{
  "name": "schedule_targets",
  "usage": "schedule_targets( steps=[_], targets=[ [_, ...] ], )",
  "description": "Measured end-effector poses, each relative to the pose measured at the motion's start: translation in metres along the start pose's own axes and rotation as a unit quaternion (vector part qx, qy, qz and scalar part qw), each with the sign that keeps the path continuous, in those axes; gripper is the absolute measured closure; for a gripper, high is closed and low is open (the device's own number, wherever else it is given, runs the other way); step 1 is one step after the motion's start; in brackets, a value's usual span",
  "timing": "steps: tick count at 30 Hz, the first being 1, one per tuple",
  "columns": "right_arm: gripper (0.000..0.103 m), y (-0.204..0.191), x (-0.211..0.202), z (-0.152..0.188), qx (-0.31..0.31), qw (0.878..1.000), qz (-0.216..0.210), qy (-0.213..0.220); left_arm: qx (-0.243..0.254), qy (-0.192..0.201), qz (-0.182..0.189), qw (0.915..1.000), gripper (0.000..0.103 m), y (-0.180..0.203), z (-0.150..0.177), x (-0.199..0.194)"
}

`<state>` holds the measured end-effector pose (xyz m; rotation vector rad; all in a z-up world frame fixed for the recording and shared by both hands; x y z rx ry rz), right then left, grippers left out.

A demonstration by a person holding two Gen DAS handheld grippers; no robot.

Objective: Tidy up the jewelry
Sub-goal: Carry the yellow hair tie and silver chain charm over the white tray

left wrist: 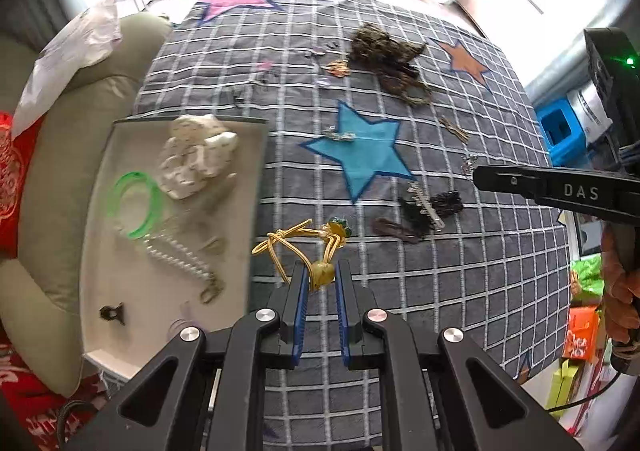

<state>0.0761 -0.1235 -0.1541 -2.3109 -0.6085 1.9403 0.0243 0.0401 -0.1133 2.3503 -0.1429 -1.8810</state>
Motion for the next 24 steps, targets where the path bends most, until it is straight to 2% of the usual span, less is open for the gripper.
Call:
schedule_targets(
  steps=[11,24],
  targets=[
    [0.089,-0.074,0.004,-0.021,-0.062,0.998,-0.019,-0.002,-0.053,0.018,-0.019,0.9982,0.088,-0.065,0.006,-0.018],
    [0.089,-0.147,0.024,-0.036,-0.113,0.993,-0.035,-0.017,-0.106,0.024,-0.036,0.9935,0.088,-0.127,0.018,-0.02]
  ],
)
Point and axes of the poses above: each gripper's, at about its wrist camera, not at the fingertips, and x roughly the way its jaws point, y to its right, z to its underside, the point moved 6 cm from there along x, roughly the way its jaws point, and after that the axes turned 8 degrees about -x, right-handed, at the moved point
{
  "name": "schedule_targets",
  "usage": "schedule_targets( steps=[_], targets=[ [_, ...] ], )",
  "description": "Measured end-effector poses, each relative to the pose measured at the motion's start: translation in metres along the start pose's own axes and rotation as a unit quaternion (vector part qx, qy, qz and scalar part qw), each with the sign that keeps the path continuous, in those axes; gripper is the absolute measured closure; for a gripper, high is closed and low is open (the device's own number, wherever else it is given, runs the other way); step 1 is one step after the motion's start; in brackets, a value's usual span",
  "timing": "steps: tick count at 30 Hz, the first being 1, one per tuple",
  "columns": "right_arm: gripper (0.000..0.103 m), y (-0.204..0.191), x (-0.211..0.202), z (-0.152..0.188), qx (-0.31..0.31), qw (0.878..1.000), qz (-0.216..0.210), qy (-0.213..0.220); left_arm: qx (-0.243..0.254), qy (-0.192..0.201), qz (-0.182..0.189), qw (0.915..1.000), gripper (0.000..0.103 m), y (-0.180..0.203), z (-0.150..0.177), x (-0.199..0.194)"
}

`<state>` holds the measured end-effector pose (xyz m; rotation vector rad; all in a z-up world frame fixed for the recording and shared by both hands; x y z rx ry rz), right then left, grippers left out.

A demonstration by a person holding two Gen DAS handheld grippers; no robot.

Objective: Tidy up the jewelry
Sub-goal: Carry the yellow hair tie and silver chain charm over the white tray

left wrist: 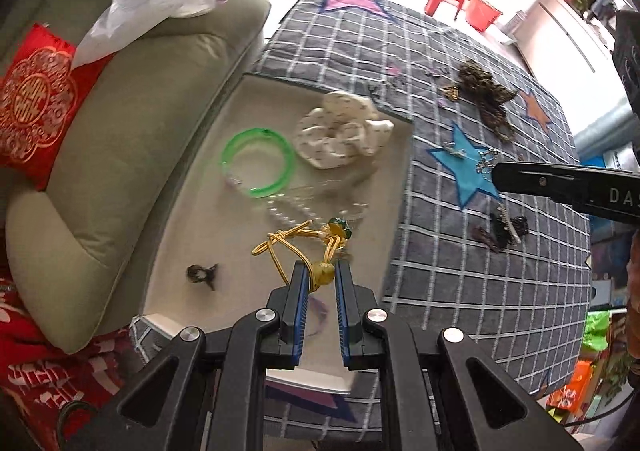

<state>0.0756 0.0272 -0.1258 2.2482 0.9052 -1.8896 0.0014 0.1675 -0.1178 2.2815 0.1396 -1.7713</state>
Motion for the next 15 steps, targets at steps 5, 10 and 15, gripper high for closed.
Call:
schedule_targets(
  steps=[5,10,15],
  targets=[
    [0.089,-0.016,0.011,-0.009,-0.014,1.0,-0.004,-0.009,-0.026,0.0,-0.008,0.9996,0.088,-0.028,-0.001,0.005],
    [0.089,-0.029,0.025,-0.018,-0.023,1.0,-0.006,-0.018,-0.048,-0.002,-0.016,0.9987,0.088,-0.049,-0.004,0.013],
    [0.089,-0.04,0.042,-0.028,-0.033,0.999,-0.009,-0.028,-0.061,-0.004,-0.022,0.9979,0.088,-0.06,-0.008,0.026]
  ],
)
Point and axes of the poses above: each gripper's, at about its wrist camera, not at the fingertips, and x roughly the way its jaws point, y to its right, z to its underside, the point moved 6 cm from there along x, roughly the way its jaws point, and after that the axes turned 8 degrees about -x, right-handed, at the moved point
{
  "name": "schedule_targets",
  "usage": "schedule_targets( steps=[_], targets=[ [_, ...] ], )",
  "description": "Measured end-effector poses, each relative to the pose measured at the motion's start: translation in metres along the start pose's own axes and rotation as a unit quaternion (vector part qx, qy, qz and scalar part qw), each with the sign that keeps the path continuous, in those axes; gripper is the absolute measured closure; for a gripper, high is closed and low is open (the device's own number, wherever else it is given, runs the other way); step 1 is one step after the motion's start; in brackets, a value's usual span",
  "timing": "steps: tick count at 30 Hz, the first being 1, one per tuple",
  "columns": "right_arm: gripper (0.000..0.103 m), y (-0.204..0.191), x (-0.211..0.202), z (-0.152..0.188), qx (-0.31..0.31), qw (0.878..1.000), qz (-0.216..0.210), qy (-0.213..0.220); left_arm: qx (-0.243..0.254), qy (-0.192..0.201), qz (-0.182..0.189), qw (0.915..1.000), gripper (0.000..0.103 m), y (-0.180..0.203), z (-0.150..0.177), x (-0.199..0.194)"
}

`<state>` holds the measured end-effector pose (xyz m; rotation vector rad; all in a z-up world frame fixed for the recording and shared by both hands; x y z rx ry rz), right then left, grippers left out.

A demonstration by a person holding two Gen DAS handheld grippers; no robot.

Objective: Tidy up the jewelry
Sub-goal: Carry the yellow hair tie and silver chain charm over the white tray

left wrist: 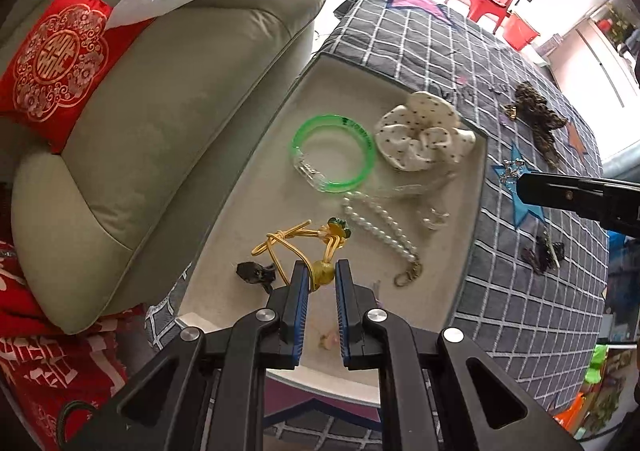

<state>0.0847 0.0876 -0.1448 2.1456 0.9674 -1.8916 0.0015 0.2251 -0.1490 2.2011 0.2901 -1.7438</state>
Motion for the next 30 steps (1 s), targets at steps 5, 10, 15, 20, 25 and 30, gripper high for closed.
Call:
schedule_targets(
  steps=[5,10,15,20,25,30],
  targets=[
    [0.089,-0.005,0.018,-0.012,-0.005,1.0,-0.004,-0.009,-0.007,-0.007,-0.009,0.9999,0.088,-0.006,-0.003,0.017],
    [0.089,-0.007,0.04,-0.025,-0.003,1.0,-0.009,-0.018,-0.017,-0.012,-0.019,0.9996,0.088,-0.012,-0.005,0.032],
    [0.089,-0.005,0.062,-0.036,-0.003,1.0,-0.01,-0.029,-0.021,-0.019,-0.025,0.9993,0.088,-0.015,-0.005,0.045],
    [0.089,-0.003,0.085,-0.041,0.005,0.999,-0.013,-0.043,-0.018,-0.025,-0.034,0.9989,0.088,-0.016,-0.003,0.057],
    [0.089,-0.001,0.102,-0.043,0.008,0.999,-0.006,-0.047,-0.017,-0.029,-0.039,0.9987,0.088,-0.017,-0.002,0.067],
    [0.089,0.01,0.114,-0.045,0.019,0.998,0.006,-0.055,-0.013,-0.032,-0.044,0.9984,0.088,-0.016,-0.001,0.073]
  ],
)
Point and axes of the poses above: each gripper's, at about its wrist camera, not at the fingertips, and x roughly the way its jaws point, y to its right, z to its underside, the point moved 6 cm from there along x, roughly the way its jaws point, and after that the axes turned 8 degrees about -x, right-handed, at the moved point
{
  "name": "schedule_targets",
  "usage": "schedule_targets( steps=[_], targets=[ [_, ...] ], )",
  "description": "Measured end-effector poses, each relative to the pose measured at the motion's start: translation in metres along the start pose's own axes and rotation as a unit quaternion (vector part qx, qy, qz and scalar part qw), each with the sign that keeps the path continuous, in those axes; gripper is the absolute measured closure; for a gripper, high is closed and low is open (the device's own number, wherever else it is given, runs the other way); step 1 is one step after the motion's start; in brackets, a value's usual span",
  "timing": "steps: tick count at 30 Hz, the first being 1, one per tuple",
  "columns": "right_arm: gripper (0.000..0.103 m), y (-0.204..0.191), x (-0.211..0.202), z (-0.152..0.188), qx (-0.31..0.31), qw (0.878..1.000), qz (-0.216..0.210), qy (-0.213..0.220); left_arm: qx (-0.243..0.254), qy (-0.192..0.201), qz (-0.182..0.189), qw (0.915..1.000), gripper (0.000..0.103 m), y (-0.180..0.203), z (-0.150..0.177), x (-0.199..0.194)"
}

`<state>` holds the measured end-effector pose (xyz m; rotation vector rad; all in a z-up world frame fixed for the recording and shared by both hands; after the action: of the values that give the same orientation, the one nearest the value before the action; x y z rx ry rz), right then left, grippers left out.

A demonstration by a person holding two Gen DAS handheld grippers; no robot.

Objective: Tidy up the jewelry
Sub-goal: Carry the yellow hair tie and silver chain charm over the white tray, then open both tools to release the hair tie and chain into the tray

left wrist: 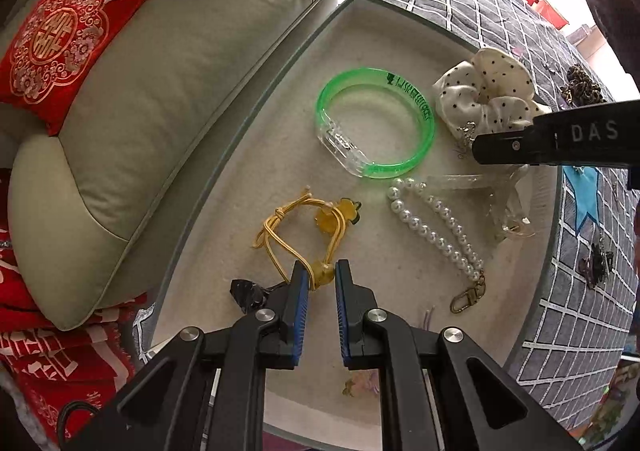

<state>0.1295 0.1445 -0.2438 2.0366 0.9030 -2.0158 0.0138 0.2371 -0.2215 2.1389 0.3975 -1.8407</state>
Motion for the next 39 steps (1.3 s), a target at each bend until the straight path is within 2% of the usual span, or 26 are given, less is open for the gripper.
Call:
schedule_targets(
  steps=[10,22,32,33,34,35,36,37,39],
  targets=[
    [0.089,0.004,0.006,0.001,0.01,1.0,-0.002,-0.008,0.019,0.005,-0.029,0.9994,0.088,0.008,0.006,0.005],
    [0.088,0.007,-0.008,0.009,0.021,1.0,-0.009,-0.008,0.013,-0.006,-0.023,0.9996,0.088,0.008,0.008,0.003],
    [0.088,0.011,-0.025,0.013,0.028,1.0,-0.012,0.002,0.042,-0.011,-0.034,0.9985,0.088,0.017,0.012,0.002],
    [0.088,0.011,-0.028,0.013,0.029,0.999,-0.013,0.005,0.045,-0.013,-0.035,0.9983,0.079,0.02,0.013,0.002],
    [0.088,0.012,-0.031,0.013,0.03,0.999,-0.014,0.008,0.047,-0.014,-0.034,0.9982,0.06,0.021,0.013,0.002],
    [0.088,0.012,-0.033,0.013,0.031,0.999,-0.014,0.01,0.047,-0.011,-0.03,0.9984,0.012,0.025,0.013,0.0],
    [0.088,0.012,-0.037,0.013,0.032,0.999,-0.016,0.013,0.047,-0.001,-0.032,0.9984,0.0,0.026,0.013,-0.004],
    [0.088,0.013,-0.04,0.013,0.034,0.999,-0.018,0.016,0.053,0.015,-0.04,0.9977,0.0,0.028,0.013,-0.009],
    [0.088,0.014,-0.046,0.014,0.036,0.999,-0.02,0.022,0.065,0.017,-0.039,0.997,0.0,0.033,0.014,-0.012]
  ],
)
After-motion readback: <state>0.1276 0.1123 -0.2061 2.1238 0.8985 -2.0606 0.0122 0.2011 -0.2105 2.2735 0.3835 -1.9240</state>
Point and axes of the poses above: each gripper's, at about its wrist camera, not at the fingertips, and x roughly the way its jaws point, y to its right, z to its underside, the point moved 6 cm from there along x, roughly the way its jaws point, and after that the axes turned 8 degrees about -x, right-handed, at the moved point
